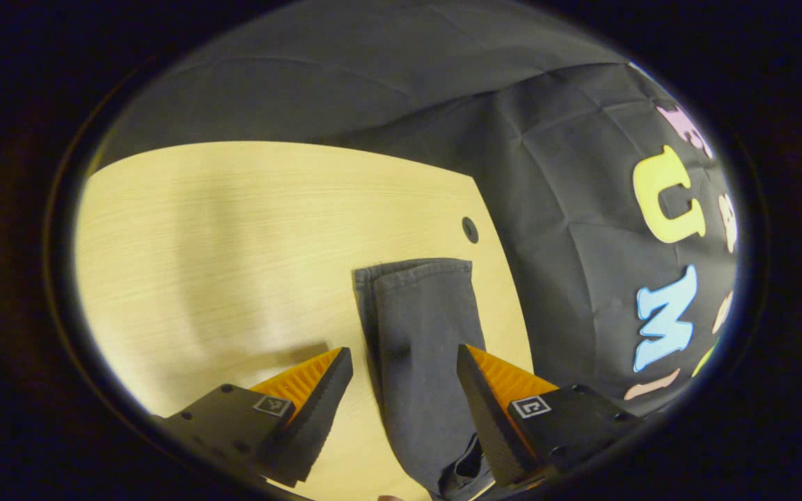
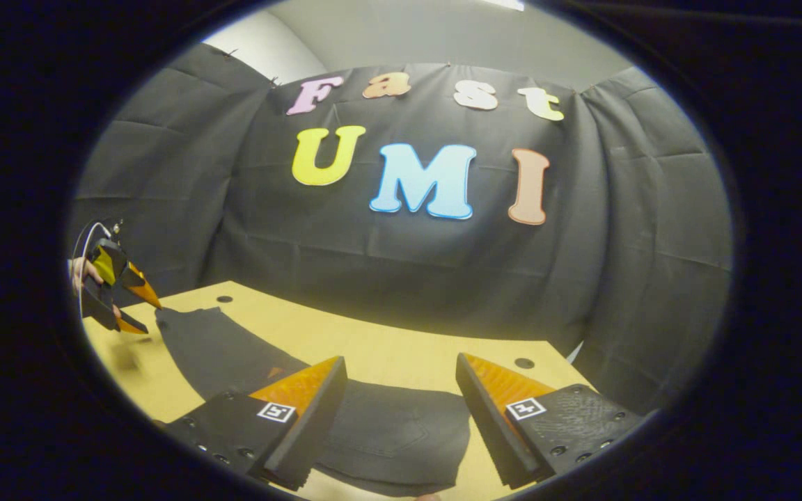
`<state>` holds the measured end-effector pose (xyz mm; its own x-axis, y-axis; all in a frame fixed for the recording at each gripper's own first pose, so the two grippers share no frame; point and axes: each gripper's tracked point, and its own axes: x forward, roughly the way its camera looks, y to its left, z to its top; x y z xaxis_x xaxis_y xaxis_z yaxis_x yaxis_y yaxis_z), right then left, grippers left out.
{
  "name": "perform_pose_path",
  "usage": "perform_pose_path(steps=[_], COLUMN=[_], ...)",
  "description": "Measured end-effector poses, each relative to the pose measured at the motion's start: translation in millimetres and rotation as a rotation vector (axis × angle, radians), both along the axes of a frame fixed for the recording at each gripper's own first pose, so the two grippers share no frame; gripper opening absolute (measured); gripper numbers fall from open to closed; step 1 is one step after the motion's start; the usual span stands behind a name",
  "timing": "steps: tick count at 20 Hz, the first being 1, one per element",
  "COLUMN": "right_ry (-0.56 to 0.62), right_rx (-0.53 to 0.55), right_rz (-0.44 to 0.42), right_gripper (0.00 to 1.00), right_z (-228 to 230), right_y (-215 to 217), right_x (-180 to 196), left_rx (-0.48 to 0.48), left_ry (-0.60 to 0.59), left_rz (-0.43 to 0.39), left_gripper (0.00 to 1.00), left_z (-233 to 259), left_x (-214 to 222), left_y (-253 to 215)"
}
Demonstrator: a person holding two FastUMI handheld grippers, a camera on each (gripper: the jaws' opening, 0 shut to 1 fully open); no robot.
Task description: Grasp the waist and the cuffs of the jeans and fold them to make the two legs overlap; first hold the waist and fold one-third of the jeans toward the cuffs, then hold the cuffs and fold the remaining one-third in the same direction to finish folding.
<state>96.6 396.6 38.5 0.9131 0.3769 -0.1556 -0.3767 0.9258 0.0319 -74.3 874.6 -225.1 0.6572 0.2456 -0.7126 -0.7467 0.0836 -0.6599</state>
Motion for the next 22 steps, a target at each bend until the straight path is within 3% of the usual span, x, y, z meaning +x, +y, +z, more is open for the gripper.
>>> perform_pose_path(steps=[3, 11, 14, 17, 18, 19, 22], right_ry=[0.019, 0.078, 0.096, 0.109, 0.113, 0.115, 0.12], right_rx=[-0.012, -0.025, -0.035, -0.051, -0.056, -0.061, -0.075], right_rz=[-0.037, -0.106, -0.117, -0.129, -0.133, -0.136, -0.145], right_gripper=[0.93, 0.94, 0.94, 0.94, 0.94, 0.94, 0.94], right_z=[-1, -12, -18, -24, -25, -26, -27], right_y=[-9, -15, -15, -17, -18, -20, -25], right_x=[7, 30, 35, 41, 42, 42, 45], left_rx=[-0.026, -0.036, -0.025, -0.028, -0.021, -0.015, 0.055], left_ry=[0.031, -0.054, -0.079, -0.102, -0.101, -0.106, -0.076], left_rz=[0.004, -0.031, -0.037, -0.027, -0.023, -0.024, -0.055], left_gripper=[0.99, 0.99, 0.93, 0.69, 0.67, 0.54, 0.39], left_z=[-20, -26, -31, -39, -43, -44, -52], left_x=[9, 65, 78, 86, 87, 92, 101], left_y=[8, 15, 16, 18, 18, 17, 12])
